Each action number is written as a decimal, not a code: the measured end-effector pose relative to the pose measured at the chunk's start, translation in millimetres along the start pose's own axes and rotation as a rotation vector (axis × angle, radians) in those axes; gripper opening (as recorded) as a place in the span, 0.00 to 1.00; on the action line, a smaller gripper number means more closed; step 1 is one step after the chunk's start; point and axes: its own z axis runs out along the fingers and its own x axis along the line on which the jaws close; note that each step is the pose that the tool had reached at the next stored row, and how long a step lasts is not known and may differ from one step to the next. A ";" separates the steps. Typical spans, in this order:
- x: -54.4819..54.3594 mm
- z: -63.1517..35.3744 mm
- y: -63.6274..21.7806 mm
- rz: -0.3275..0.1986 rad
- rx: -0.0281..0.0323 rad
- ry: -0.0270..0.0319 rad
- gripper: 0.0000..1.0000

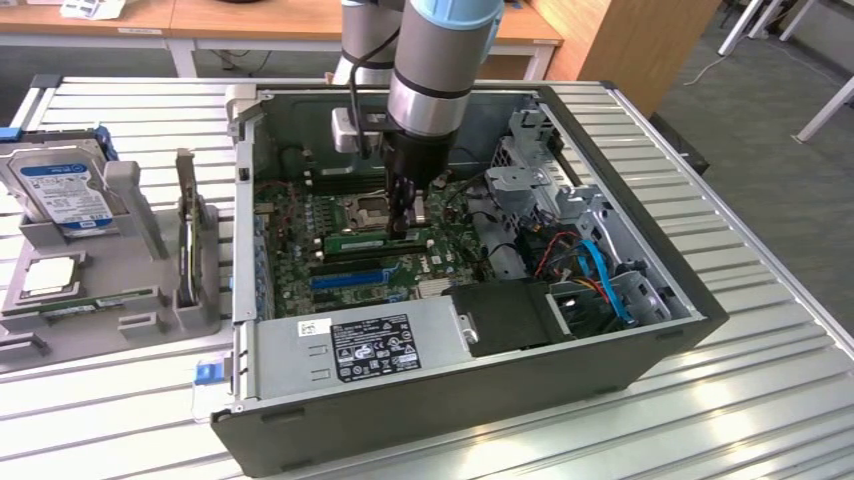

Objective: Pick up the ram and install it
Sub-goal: 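Insert the ram into the slot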

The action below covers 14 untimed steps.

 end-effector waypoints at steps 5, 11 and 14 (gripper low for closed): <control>0.0 1.1 -0.1 0.000 0.0000 0.0001 0.12; 0.0 2.2 -0.1 0.000 0.0000 0.0001 0.12; 0.0 3.0 -0.2 0.000 0.0000 -0.0001 0.12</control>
